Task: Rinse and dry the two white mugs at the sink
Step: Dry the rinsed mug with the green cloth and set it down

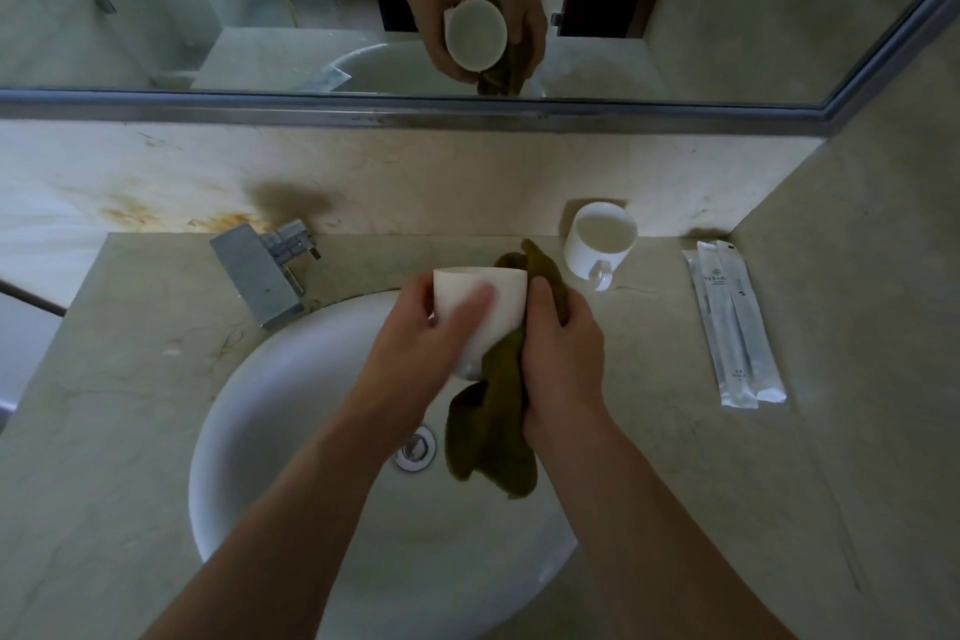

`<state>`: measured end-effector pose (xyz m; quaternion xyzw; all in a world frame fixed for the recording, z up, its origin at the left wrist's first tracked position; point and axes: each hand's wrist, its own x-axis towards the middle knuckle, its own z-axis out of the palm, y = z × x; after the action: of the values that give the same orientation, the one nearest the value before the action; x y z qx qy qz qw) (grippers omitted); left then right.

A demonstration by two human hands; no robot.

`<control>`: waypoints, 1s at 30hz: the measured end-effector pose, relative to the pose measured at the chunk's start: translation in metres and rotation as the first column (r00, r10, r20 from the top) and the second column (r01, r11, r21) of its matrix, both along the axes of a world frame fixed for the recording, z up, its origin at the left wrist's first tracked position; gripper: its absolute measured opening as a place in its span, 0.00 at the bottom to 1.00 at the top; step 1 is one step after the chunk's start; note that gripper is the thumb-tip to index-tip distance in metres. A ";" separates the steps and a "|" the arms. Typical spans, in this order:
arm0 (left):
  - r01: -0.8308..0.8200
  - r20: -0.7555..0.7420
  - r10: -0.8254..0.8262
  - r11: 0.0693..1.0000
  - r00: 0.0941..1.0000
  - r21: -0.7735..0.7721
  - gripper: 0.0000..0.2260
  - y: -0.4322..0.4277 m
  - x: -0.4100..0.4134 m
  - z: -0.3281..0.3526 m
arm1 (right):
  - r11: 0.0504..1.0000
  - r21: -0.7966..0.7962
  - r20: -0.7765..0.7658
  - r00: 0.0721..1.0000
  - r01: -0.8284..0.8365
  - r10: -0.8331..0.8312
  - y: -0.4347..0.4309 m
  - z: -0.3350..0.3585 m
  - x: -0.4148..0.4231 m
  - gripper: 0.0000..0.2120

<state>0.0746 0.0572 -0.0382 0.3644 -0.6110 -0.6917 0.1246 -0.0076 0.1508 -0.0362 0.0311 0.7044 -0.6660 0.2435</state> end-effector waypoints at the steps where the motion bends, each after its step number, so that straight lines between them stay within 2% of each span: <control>1: -0.024 0.016 0.024 1.000 1.000 -0.010 0.36 0.007 -0.001 0.000 | 1.000 0.018 -0.032 0.999 0.023 -0.023 -0.003 0.000 0.003 0.07; 4: -0.083 0.034 0.084 0.996 0.996 -0.031 0.41 0.013 -0.001 -0.007 | 0.996 0.061 -0.128 0.990 0.067 -0.058 -0.006 -0.002 0.009 0.08; 7: 0.006 0.005 -0.006 1.000 1.000 0.012 0.40 -0.001 0.003 -0.010 | 0.996 0.092 -0.249 0.968 0.006 0.017 0.000 0.001 0.005 0.09; 9: 0.063 -0.081 -0.056 0.994 0.995 0.088 0.39 -0.013 0.005 -0.013 | 0.993 0.094 -0.263 0.960 -0.071 0.094 0.003 0.004 -0.001 0.10; 12: 0.093 -0.181 -0.053 0.971 0.982 0.220 0.36 -0.018 0.004 -0.014 | 0.996 0.057 -0.271 0.959 -0.073 0.086 0.000 0.010 -0.003 0.08; 16: -0.040 -0.127 0.098 0.919 0.987 0.393 0.36 0.000 -0.001 -0.013 | 0.999 0.020 -0.252 0.967 0.048 -0.042 -0.005 0.010 0.005 0.09; 19: -0.106 -0.126 0.170 0.909 0.977 0.403 0.37 -0.005 0.003 -0.018 | 0.999 0.000 -0.186 0.982 -0.043 0.042 0.003 0.007 0.004 0.10; 21: -0.060 -0.146 0.109 0.951 0.983 0.302 0.37 -0.020 0.010 -0.020 | 0.986 0.018 -0.229 0.959 -0.168 0.168 0.013 0.009 -0.007 0.11; 23: 0.036 -0.135 -0.017 0.990 0.991 0.139 0.34 -0.036 0.016 -0.023 | 0.937 0.105 -0.346 0.871 -0.334 0.349 0.022 0.017 -0.023 0.09; 25: 0.149 -0.103 -0.145 0.988 0.984 0.036 0.32 -0.046 0.021 -0.022 | 0.802 0.302 -0.379 0.707 -0.515 0.597 0.026 0.026 -0.037 0.08; 27: 0.227 -0.074 -0.228 0.974 0.971 -0.017 0.30 -0.052 0.021 -0.020 | 0.611 0.413 -0.278 0.545 -0.676 0.791 0.027 0.032 -0.047 0.06; 29: 0.261 -0.068 -0.261 0.965 0.963 -0.019 0.31 -0.057 0.021 -0.017 | 0.435 0.434 -0.179 0.397 -0.789 0.900 0.025 0.039 -0.052 0.04; 30: 0.272 -0.072 -0.272 0.962 0.960 -0.007 0.33 -0.058 0.020 -0.016 | 0.364 0.475 -0.164 0.325 -0.801 0.931 0.023 0.040 -0.053 0.08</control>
<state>0.0947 -0.0009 -0.0542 0.2520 -0.6495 -0.7157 0.0498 -0.0605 0.1739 0.0039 -0.4581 0.7342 -0.2967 0.4038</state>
